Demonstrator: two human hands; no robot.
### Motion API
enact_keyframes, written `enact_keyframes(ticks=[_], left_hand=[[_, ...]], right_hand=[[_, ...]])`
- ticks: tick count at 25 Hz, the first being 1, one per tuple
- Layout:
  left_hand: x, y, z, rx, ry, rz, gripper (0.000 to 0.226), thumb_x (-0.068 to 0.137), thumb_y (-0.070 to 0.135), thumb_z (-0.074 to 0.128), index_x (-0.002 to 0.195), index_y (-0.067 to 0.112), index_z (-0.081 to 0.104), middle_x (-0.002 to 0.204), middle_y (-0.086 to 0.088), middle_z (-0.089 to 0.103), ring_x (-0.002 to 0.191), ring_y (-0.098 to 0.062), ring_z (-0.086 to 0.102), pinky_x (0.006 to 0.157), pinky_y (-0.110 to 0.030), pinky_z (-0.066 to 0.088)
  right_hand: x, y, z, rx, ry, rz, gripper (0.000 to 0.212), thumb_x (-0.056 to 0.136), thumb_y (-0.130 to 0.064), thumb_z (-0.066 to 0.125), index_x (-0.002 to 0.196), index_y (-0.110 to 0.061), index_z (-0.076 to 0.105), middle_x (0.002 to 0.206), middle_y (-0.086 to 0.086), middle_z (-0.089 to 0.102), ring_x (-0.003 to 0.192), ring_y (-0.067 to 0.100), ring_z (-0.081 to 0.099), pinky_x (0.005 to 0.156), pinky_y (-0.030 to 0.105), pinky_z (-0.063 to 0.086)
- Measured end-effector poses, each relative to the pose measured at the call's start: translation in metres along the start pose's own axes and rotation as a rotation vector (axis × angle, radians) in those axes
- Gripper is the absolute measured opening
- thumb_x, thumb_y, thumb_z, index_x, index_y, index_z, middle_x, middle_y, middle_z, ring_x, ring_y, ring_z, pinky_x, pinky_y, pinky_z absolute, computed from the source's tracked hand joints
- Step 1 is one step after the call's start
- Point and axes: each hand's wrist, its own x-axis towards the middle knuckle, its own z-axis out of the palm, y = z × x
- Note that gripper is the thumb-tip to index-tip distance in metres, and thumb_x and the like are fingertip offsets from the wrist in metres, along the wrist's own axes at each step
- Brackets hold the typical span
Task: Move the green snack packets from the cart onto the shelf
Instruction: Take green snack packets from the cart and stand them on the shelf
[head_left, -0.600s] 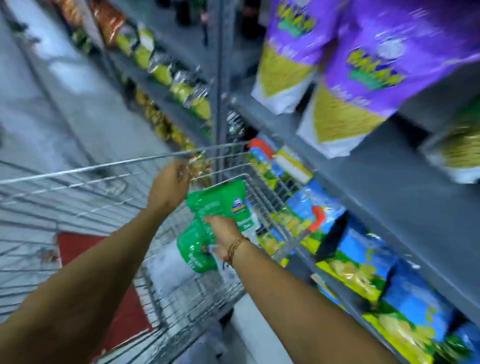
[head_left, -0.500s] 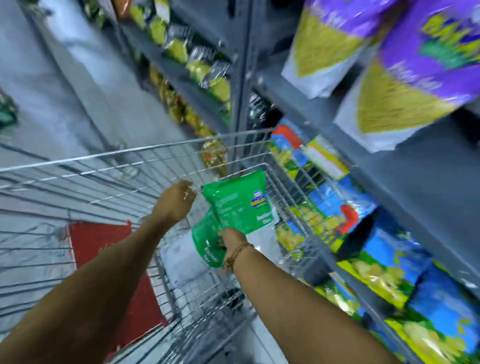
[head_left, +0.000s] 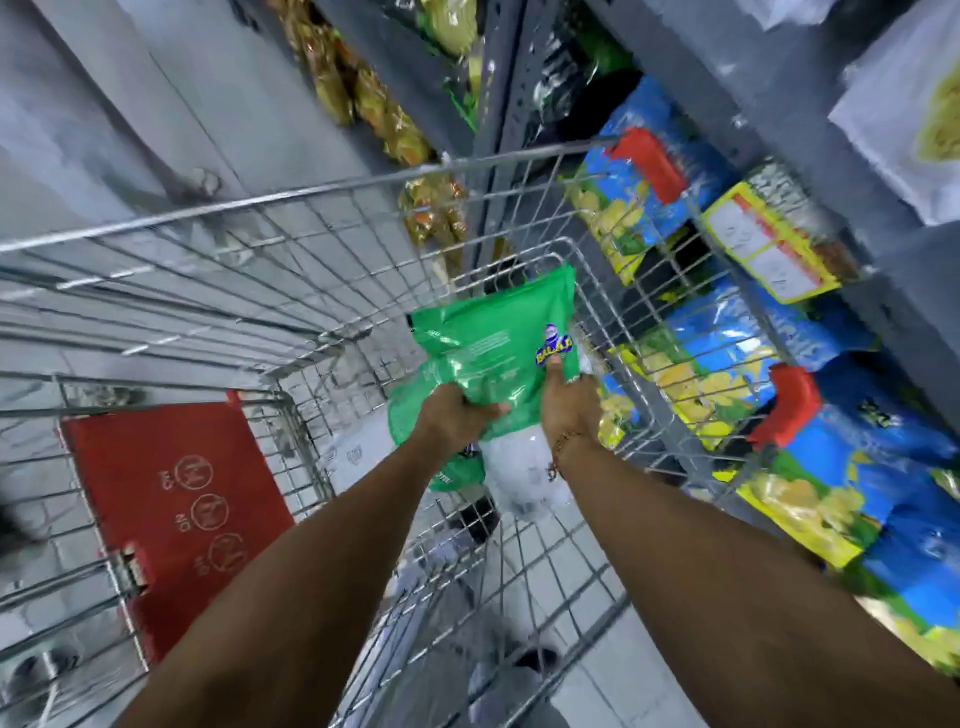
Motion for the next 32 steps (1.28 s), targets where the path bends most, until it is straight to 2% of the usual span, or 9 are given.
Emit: enact_keyframes(ticks=[4, 9, 12, 17, 20, 24, 27, 30, 32], left_hand=[[-0.041, 0.035, -0.004, -0.081, 0.141, 0.249, 0.048, 0.058, 0.048, 0.074, 0.088, 0.012, 0.068, 0.093, -0.015, 0.074, 0.084, -0.023, 0.069, 0.083, -0.048, 0.056], [-0.148, 0.142, 0.000, -0.163, 0.195, 0.683, 0.022, 0.077, 0.010, 0.067, 0.097, 0.014, 0.062, 0.096, -0.001, 0.069, 0.064, 0.018, 0.059, 0.065, -0.003, 0.047], [-0.201, 0.203, 0.029, -0.094, 0.073, 0.919, 0.019, 0.075, 0.018, 0.069, 0.092, 0.023, 0.063, 0.091, -0.003, 0.070, 0.062, 0.013, 0.059, 0.066, -0.017, 0.052], [-0.245, 0.291, 0.127, 0.019, -0.219, 1.147, 0.022, 0.083, 0.018, 0.061, 0.105, 0.013, 0.062, 0.103, -0.006, 0.066, 0.068, 0.021, 0.055, 0.072, -0.008, 0.046], [-0.248, 0.332, 0.180, 0.057, -0.387, 1.154, 0.037, 0.085, 0.021, 0.055, 0.118, 0.004, 0.055, 0.122, -0.013, 0.061, 0.100, -0.007, 0.056, 0.090, -0.019, 0.044], [-0.225, 0.351, 0.231, 0.143, -0.537, 1.133, 0.032, 0.093, 0.002, 0.040, 0.124, -0.004, 0.046, 0.116, -0.002, 0.052, 0.103, -0.013, 0.047, 0.073, 0.000, 0.041], [-0.180, 0.344, 0.244, 0.109, -0.595, 0.950, 0.046, 0.090, 0.039, 0.045, 0.126, 0.010, 0.050, 0.116, -0.001, 0.060, 0.105, -0.014, 0.054, 0.093, -0.025, 0.044], [-0.158, 0.348, 0.256, -0.049, -0.599, 0.706, 0.070, 0.081, 0.070, 0.024, 0.109, 0.019, 0.062, 0.110, -0.002, 0.065, 0.106, -0.017, 0.059, 0.096, -0.034, 0.046], [-0.155, 0.350, 0.264, -0.028, -0.664, 0.674, 0.070, 0.081, 0.072, 0.015, 0.096, 0.029, 0.069, 0.105, 0.003, 0.069, 0.099, -0.011, 0.063, 0.094, -0.030, 0.047]], right_hand=[[-0.031, -0.023, -0.043, 0.214, 0.082, -0.023, 0.064, 0.092, -0.048, 0.041, 0.133, 0.000, 0.040, 0.139, 0.025, 0.048, 0.126, 0.040, 0.046, 0.100, 0.044, 0.039], [-0.099, -0.044, -0.141, 0.706, 0.330, -0.322, 0.058, 0.090, -0.048, 0.043, 0.131, -0.007, 0.043, 0.140, 0.016, 0.049, 0.129, 0.030, 0.046, 0.104, 0.037, 0.037], [-0.132, -0.037, -0.221, 0.939, 0.560, -0.390, 0.069, 0.085, -0.059, 0.037, 0.126, -0.003, 0.042, 0.128, 0.016, 0.053, 0.118, 0.031, 0.049, 0.102, 0.037, 0.038], [-0.135, -0.008, -0.350, 1.231, 0.815, -0.369, 0.040, 0.095, -0.030, 0.044, 0.122, 0.000, 0.045, 0.103, 0.007, 0.049, 0.093, 0.017, 0.045, 0.075, 0.021, 0.029], [-0.110, 0.000, -0.399, 1.285, 0.924, -0.277, 0.046, 0.094, -0.031, 0.047, 0.126, 0.001, 0.042, 0.116, 0.012, 0.053, 0.105, 0.024, 0.052, 0.085, 0.025, 0.037], [-0.073, 0.025, -0.427, 1.285, 0.830, -0.185, 0.024, 0.095, -0.028, 0.044, 0.105, -0.007, 0.051, 0.084, 0.007, 0.050, 0.084, 0.020, 0.044, 0.069, 0.023, 0.028], [-0.052, 0.047, -0.411, 1.250, 0.717, -0.239, 0.017, 0.091, -0.033, 0.050, 0.095, -0.017, 0.051, 0.081, -0.001, 0.052, 0.083, 0.021, 0.049, 0.081, 0.029, 0.035], [-0.040, 0.048, -0.396, 1.246, 0.853, 0.161, 0.044, 0.085, -0.044, 0.053, 0.114, -0.011, 0.054, 0.112, 0.017, 0.057, 0.109, 0.033, 0.051, 0.095, 0.043, 0.041], [-0.046, 0.034, -0.397, 1.415, 0.735, 0.132, 0.023, 0.091, -0.042, 0.046, 0.088, -0.020, 0.052, 0.086, 0.009, 0.055, 0.087, 0.027, 0.051, 0.070, 0.035, 0.043]])
